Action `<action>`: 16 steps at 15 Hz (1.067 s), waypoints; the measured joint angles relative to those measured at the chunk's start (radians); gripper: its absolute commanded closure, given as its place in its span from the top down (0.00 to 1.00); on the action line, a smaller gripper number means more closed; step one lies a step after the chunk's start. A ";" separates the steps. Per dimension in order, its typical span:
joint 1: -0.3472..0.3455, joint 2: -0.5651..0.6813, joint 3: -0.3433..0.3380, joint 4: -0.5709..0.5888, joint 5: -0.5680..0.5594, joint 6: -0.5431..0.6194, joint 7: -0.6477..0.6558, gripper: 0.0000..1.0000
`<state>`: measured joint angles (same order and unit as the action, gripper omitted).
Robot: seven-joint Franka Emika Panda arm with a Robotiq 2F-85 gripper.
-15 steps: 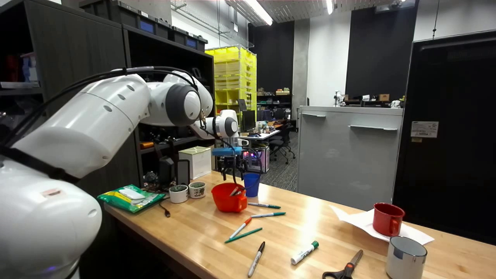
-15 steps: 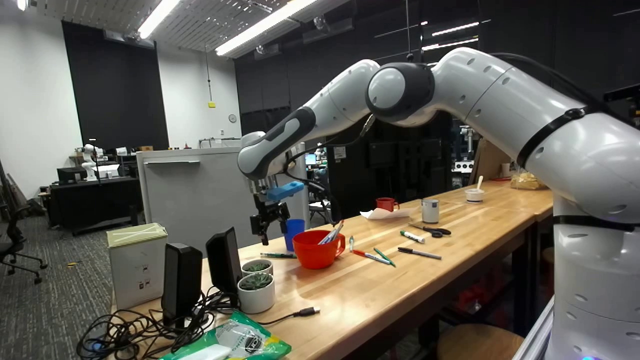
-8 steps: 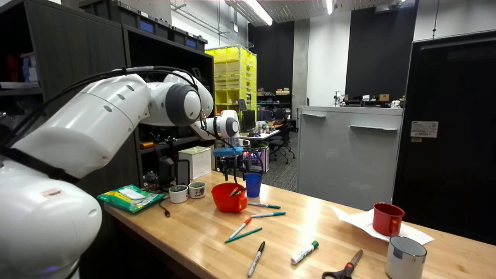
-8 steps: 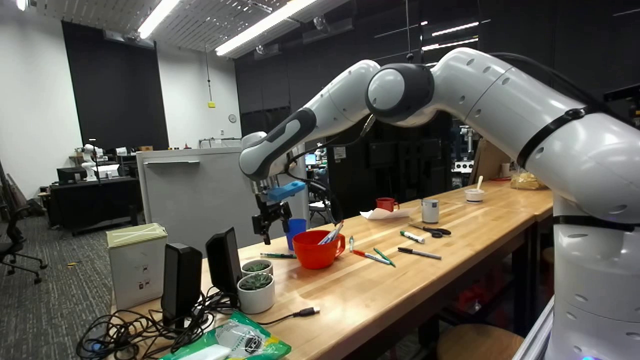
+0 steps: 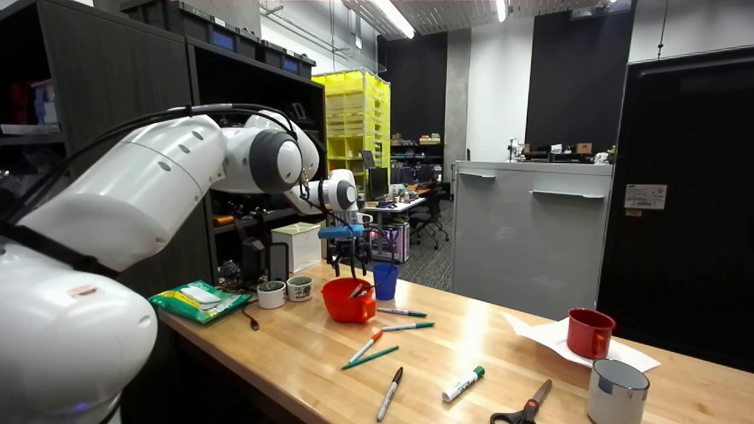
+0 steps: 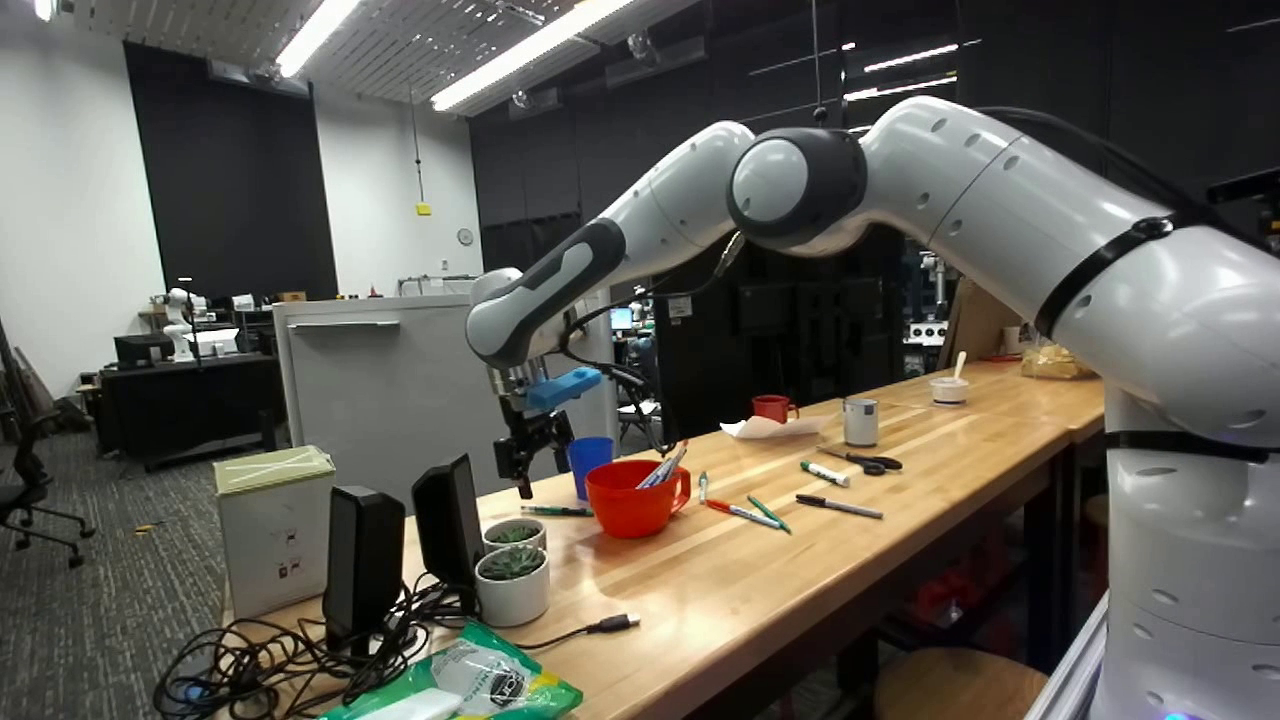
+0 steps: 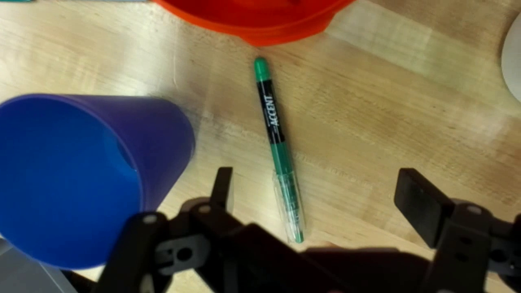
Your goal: Put one green pen in the orange bowl.
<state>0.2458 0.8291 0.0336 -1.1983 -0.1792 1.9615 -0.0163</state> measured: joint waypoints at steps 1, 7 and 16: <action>0.001 0.003 0.000 0.001 0.000 0.000 -0.002 1.00; -0.001 0.022 0.000 0.006 0.000 0.000 -0.015 1.00; -0.009 0.058 0.012 0.033 0.000 0.000 -0.072 1.00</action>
<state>0.2364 0.8874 0.0455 -1.1652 -0.1791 1.9611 -0.0883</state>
